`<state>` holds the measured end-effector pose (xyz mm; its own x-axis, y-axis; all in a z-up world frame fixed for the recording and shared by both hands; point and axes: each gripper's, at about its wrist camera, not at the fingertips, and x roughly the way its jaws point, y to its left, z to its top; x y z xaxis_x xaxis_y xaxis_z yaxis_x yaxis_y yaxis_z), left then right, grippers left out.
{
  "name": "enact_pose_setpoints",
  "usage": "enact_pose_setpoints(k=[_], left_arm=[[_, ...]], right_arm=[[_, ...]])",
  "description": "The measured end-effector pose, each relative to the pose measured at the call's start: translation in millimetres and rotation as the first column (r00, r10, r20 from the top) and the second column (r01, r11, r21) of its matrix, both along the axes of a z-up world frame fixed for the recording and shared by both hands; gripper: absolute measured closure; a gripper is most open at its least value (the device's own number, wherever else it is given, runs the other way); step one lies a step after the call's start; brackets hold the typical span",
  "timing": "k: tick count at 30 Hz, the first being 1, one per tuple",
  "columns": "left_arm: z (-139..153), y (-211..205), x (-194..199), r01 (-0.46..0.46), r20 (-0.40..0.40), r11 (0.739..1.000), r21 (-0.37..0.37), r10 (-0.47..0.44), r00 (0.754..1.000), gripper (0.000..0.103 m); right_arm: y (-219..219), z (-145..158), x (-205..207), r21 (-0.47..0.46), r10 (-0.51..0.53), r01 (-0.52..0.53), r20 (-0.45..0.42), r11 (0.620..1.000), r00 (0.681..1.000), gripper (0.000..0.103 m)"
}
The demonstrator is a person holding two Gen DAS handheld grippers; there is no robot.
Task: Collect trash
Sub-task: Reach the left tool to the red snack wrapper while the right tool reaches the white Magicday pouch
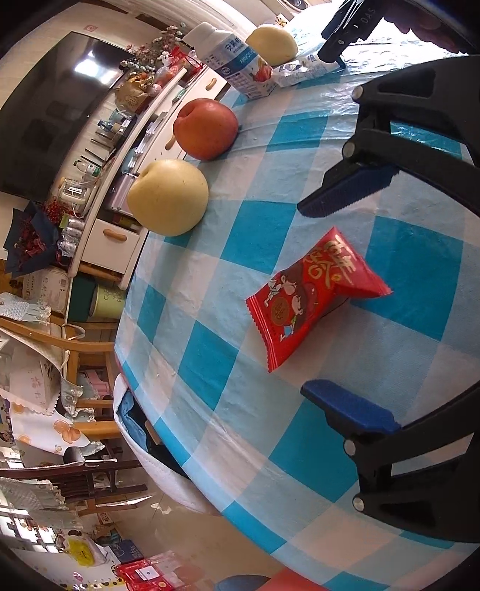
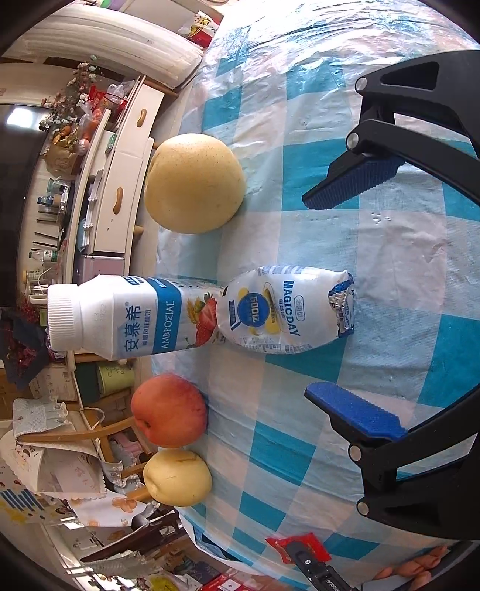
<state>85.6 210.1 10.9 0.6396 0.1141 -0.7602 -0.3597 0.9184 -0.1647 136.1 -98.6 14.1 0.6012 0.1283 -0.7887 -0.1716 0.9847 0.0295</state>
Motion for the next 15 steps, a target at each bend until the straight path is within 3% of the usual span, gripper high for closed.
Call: enact_pose_setpoints(k=[3,5,9,14,15], left_arm=[[0.3,2.6,0.6,-0.012,-0.003,1.000,0.011,0.012,1.000,0.025],[0.2,1.7,1.3,-0.006,-0.009,1.000,0.019,0.006,1.000,0.025],[-0.1,-0.4,2.9,0.006,-0.015,1.000,0.028,-0.006,1.000,0.025],[-0.1,-2.7,3.1,0.017,-0.020,0.999,0.037,-0.017,1.000,0.026],[-0.2,-2.8,3.0,0.018,-0.020,0.999,0.039,-0.018,1.000,0.031]], right_arm=[[3.9,-2.9,1.3,-0.004,0.011,-0.011,-0.003,1.000,1.000,0.011],[6.2,-5.8,2.8,-0.006,0.020,-0.020,-0.016,1.000,1.000,0.020],[8.3,-11.3,4.9,-0.011,0.017,-0.017,-0.030,1.000,0.999,0.022],[10.9,-13.6,6.4,-0.028,0.026,-0.027,-0.031,0.999,0.999,0.033],[10.1,-14.0,4.9,-0.028,0.024,-0.025,-0.028,0.999,0.999,0.039]])
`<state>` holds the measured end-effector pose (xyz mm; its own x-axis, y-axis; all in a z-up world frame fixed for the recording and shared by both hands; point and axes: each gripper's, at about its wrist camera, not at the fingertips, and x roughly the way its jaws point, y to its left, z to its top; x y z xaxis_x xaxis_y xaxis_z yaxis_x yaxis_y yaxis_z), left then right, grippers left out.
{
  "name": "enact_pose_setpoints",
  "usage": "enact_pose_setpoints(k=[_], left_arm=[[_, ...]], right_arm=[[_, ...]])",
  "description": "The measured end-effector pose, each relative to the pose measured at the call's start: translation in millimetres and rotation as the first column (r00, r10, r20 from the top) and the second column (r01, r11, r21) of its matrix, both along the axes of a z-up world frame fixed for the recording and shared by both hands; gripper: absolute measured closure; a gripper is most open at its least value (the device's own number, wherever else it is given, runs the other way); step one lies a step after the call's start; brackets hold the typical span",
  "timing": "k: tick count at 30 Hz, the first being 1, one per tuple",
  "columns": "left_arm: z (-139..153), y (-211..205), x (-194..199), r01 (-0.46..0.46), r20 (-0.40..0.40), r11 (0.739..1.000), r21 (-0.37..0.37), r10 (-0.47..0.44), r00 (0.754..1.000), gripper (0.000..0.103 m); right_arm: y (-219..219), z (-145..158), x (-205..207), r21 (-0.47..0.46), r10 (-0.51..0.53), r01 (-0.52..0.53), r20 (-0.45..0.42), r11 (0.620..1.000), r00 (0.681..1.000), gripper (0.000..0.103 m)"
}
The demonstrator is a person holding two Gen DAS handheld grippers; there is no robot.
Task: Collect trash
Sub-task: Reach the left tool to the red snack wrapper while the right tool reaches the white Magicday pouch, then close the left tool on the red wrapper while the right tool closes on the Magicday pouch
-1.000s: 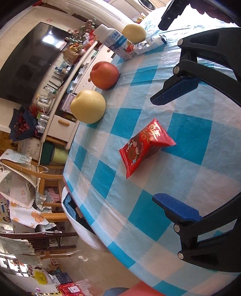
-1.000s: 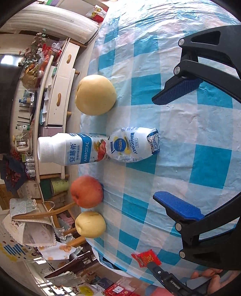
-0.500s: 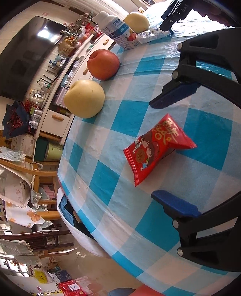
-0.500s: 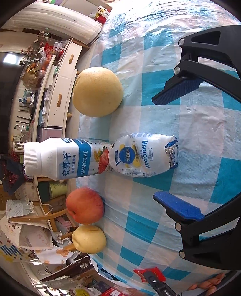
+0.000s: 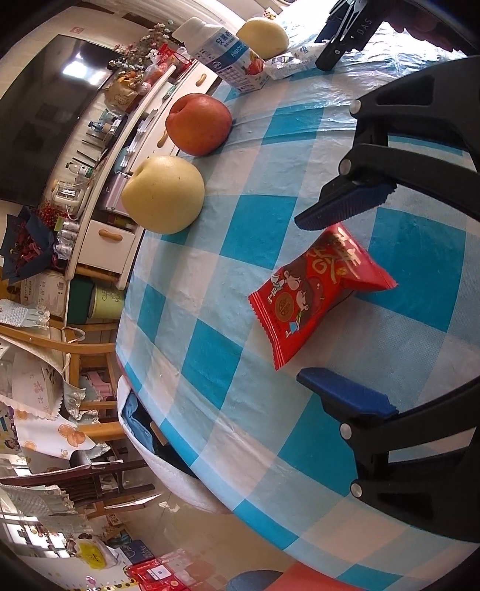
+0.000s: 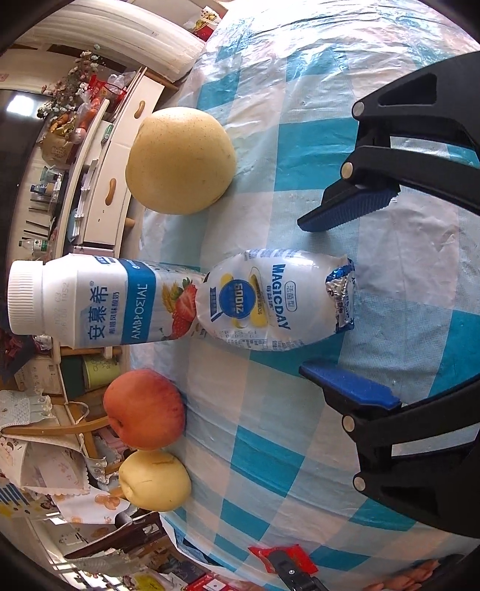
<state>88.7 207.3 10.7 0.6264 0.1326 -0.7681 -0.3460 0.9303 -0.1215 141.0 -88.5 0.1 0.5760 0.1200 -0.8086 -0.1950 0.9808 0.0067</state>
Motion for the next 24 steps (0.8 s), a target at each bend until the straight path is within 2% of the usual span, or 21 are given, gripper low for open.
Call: enact_pose_setpoints(k=[3,12,17,24], left_arm=[[0.8,-1.7,0.1,0.013,0.004,1.000,0.001,-0.013,1.000,0.039],[0.9,2.2,-2.7,0.037,0.030,0.998,-0.045,-0.035,0.999,0.060],[0.1,8.5,-7.3,0.045,0.051,0.995,-0.091,-0.040,0.998,0.066],[-0.5,11.9,-15.2,0.071,0.066,0.989,-0.131,-0.063,0.996,0.068]], right_arm=[[-1.3,0.8,-0.4,0.001,0.000,0.000,0.002,1.000,1.000,0.049],[-0.1,5.2,-3.9,-0.004,0.018,-0.018,-0.016,1.000,1.000,0.050],[9.6,21.6,-16.1,-0.006,0.073,-0.073,0.004,0.997,0.997,0.050],[43.1,36.4,-42.9,-0.097,0.192,-0.188,0.043,0.977,0.980,0.051]])
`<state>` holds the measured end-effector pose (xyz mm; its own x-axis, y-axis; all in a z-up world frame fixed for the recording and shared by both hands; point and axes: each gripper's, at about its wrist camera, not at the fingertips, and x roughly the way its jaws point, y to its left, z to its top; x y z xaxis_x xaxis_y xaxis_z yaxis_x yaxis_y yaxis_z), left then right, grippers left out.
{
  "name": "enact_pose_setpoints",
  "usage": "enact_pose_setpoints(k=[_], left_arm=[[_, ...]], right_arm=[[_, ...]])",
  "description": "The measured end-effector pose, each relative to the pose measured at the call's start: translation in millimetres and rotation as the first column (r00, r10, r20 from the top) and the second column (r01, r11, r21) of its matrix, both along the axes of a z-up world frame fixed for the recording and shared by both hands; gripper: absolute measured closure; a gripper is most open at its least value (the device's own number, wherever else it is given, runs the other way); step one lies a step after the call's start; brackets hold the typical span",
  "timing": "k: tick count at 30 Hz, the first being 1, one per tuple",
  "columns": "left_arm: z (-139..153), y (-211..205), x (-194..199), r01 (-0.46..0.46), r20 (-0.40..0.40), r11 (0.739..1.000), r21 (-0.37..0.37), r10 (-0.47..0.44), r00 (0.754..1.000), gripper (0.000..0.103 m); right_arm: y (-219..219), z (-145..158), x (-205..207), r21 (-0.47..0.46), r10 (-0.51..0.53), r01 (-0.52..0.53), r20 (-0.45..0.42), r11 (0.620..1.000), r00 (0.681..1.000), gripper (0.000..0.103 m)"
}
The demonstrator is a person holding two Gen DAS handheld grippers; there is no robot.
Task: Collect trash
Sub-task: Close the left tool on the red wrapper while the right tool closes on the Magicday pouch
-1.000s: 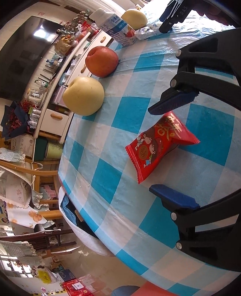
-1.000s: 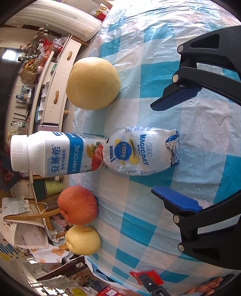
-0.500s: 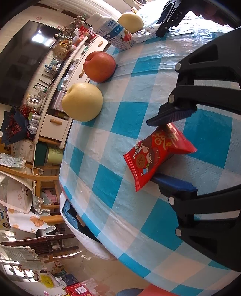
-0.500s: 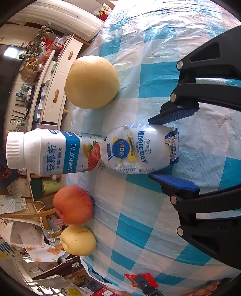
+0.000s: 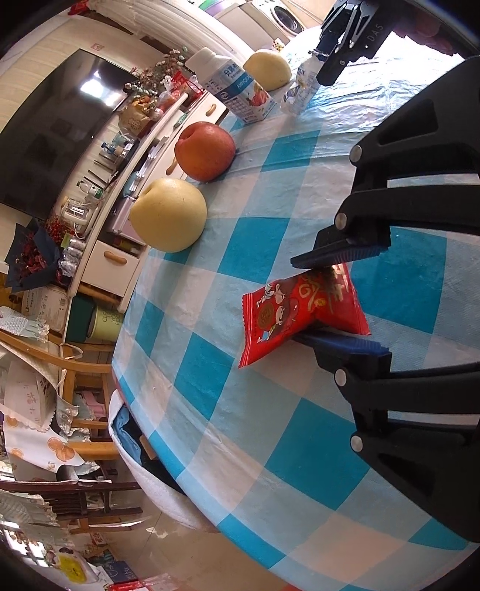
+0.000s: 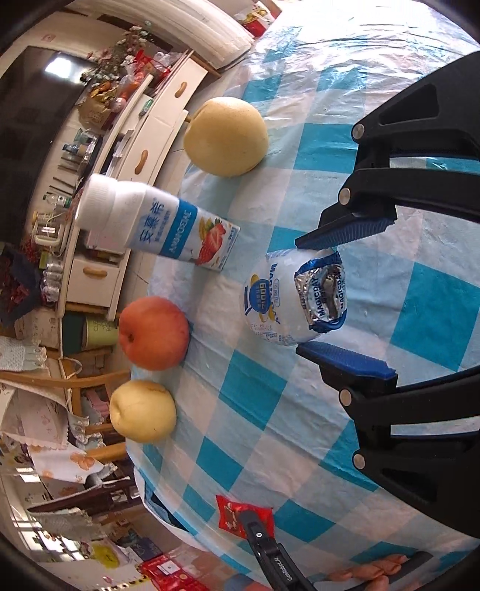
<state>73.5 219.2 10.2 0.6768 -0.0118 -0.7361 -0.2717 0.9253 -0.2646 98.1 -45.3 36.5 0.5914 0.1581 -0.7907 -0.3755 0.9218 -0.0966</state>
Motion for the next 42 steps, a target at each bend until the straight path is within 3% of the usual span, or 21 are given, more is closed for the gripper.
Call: enact_pose_setpoints(k=[7,8,9,16,19,21,22,31,33,35,42], left_arm=[[2.0,0.5,-12.3,0.046,0.018,0.999,-0.027,-0.045,0.999,0.071],[3.2,0.4,-15.2,0.054,0.024,0.998,-0.031,-0.053,0.998,0.072],[4.6,0.2,-18.6,0.062,0.029,0.998,-0.033,-0.061,0.998,0.072],[7.3,-2.5,-40.7,0.129,0.039,0.991,-0.044,-0.127,0.991,0.072],[7.6,-8.7,-48.2,0.171,0.036,0.984,-0.042,-0.170,0.985,0.072],[9.6,-13.5,-52.5,0.196,0.040,0.980,-0.035,-0.194,0.980,0.072],[10.6,-15.9,-54.4,0.206,0.041,0.978,-0.031,-0.205,0.978,0.072],[16.6,-17.7,-62.4,0.250,0.072,0.965,-0.082,-0.245,0.967,0.072],[15.9,-18.1,-61.9,0.258,0.073,0.962,-0.087,-0.252,0.965,0.072],[14.3,-18.6,-60.9,0.264,0.070,0.960,-0.089,-0.258,0.964,0.072],[12.2,-17.1,-60.0,0.272,0.065,0.956,-0.106,-0.267,0.962,0.072]], right_arm=[[23.9,19.3,-22.9,-0.001,0.066,-0.066,0.028,0.998,0.997,0.052],[26.7,21.7,-25.9,0.002,0.078,-0.078,0.023,0.997,0.997,0.081],[29.4,23.2,-27.6,0.003,0.081,-0.081,0.013,0.997,0.997,0.100],[20.8,10.7,-29.2,0.039,0.073,-0.071,-0.057,0.997,0.996,0.100],[16.9,3.1,-28.5,0.045,0.066,-0.063,-0.074,0.997,0.995,0.086],[15.0,0.9,-26.1,0.052,0.042,-0.039,-0.067,0.998,0.997,0.047],[14.7,1.4,-24.4,0.069,0.043,-0.039,-0.060,0.997,0.997,0.042],[22.0,-11.5,18.2,0.132,-0.012,0.019,-0.053,0.991,0.999,0.041],[20.9,-18.9,27.2,0.164,-0.018,0.031,-0.078,0.986,0.997,0.033],[24.2,-24.8,32.4,0.154,-0.007,0.019,-0.076,0.988,0.997,0.026],[43.1,-34.8,48.3,0.106,0.018,-0.013,-0.047,0.994,0.999,0.025]])
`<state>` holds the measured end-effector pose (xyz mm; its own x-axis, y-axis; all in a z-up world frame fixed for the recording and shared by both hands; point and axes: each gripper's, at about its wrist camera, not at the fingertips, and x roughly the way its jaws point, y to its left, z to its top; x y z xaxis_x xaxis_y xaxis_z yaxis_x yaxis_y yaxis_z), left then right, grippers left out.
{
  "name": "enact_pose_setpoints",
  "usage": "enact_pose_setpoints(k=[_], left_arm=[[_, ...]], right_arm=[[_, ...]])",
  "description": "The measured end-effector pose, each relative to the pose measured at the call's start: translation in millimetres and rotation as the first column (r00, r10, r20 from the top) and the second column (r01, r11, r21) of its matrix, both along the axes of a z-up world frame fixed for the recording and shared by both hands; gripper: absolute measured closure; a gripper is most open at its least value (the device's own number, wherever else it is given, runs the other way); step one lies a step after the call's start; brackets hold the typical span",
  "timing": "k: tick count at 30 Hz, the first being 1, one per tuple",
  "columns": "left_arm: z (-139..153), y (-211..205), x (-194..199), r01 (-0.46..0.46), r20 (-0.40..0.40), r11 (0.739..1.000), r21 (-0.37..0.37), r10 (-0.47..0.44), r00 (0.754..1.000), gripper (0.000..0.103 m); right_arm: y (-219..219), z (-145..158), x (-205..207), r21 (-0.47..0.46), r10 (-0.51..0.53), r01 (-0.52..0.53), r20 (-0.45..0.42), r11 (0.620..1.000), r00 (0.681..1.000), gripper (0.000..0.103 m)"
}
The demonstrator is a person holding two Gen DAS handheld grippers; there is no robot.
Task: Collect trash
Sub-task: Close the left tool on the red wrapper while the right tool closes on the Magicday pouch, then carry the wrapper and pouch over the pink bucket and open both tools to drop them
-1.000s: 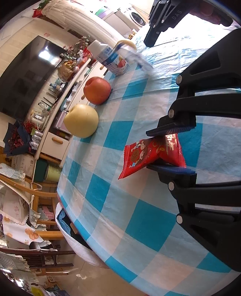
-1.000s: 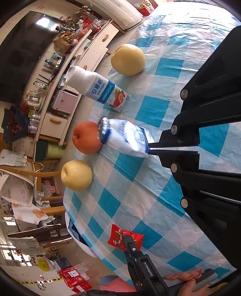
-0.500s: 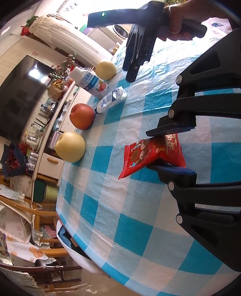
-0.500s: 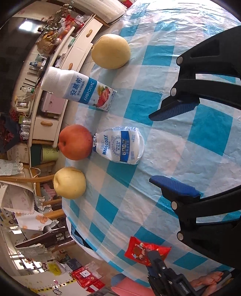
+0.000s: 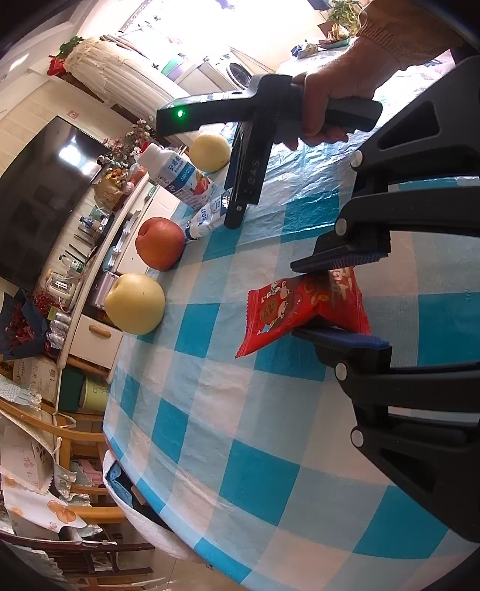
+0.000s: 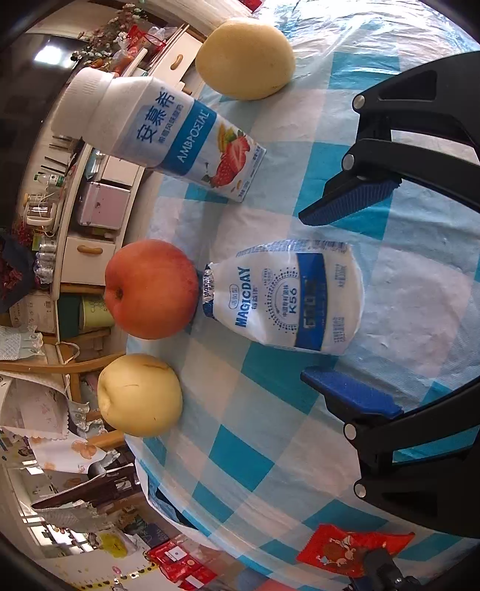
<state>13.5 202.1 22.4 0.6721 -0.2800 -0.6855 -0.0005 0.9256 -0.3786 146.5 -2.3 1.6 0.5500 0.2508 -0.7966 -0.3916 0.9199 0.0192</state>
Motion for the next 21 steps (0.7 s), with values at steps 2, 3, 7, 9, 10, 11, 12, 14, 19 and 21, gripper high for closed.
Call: enact_pose_setpoints(k=[2,3,7,9,10,11,12,14,19,21], left_arm=[[-0.1,0.6,0.7,0.001,-0.001,1.000,-0.001,-0.001,1.000,0.072],[-0.4,0.8,1.0,0.001,-0.002,1.000,-0.001,-0.001,1.000,0.072],[-2.0,0.9,2.5,0.003,-0.007,1.000,-0.007,-0.003,1.000,0.072],[-2.1,0.3,2.3,0.004,-0.005,1.000,-0.006,-0.004,1.000,0.072],[-1.9,0.3,2.1,0.004,-0.004,1.000,-0.008,-0.004,1.000,0.072],[-1.7,0.6,1.8,0.003,-0.003,1.000,-0.011,-0.004,1.000,0.072],[-1.5,0.7,1.0,0.003,-0.002,1.000,-0.011,-0.003,1.000,0.072],[-0.5,1.2,-0.4,0.003,0.005,1.000,-0.012,-0.003,1.000,0.072],[1.7,5.0,-6.1,-0.009,0.019,1.000,-0.016,0.009,1.000,0.072],[3.3,7.0,-9.6,-0.016,0.028,1.000,-0.016,0.017,0.999,0.072]], right_arm=[[4.9,-2.2,1.3,-0.015,0.008,-0.008,0.009,1.000,1.000,0.025],[6.0,-1.9,0.8,-0.013,0.016,-0.016,0.014,1.000,1.000,0.030],[5.8,-0.2,-1.7,-0.022,0.020,-0.020,0.013,1.000,1.000,0.042],[3.8,0.2,-4.9,-0.024,0.019,-0.019,0.013,1.000,1.000,0.042],[3.2,0.2,-7.2,-0.029,0.020,-0.020,0.012,0.999,1.000,0.042],[3.4,0.8,-9.3,-0.033,0.021,-0.020,0.009,0.999,1.000,0.042],[3.1,1.4,-12.3,-0.039,0.021,-0.021,0.006,0.999,1.000,0.042],[2.2,4.3,-20.0,-0.045,0.023,-0.023,0.004,0.999,1.000,0.042],[2.7,22.0,-46.3,-0.054,0.039,-0.038,0.018,0.998,0.999,0.042],[3.7,33.6,-56.8,-0.039,0.040,-0.038,0.032,0.998,0.999,0.042]])
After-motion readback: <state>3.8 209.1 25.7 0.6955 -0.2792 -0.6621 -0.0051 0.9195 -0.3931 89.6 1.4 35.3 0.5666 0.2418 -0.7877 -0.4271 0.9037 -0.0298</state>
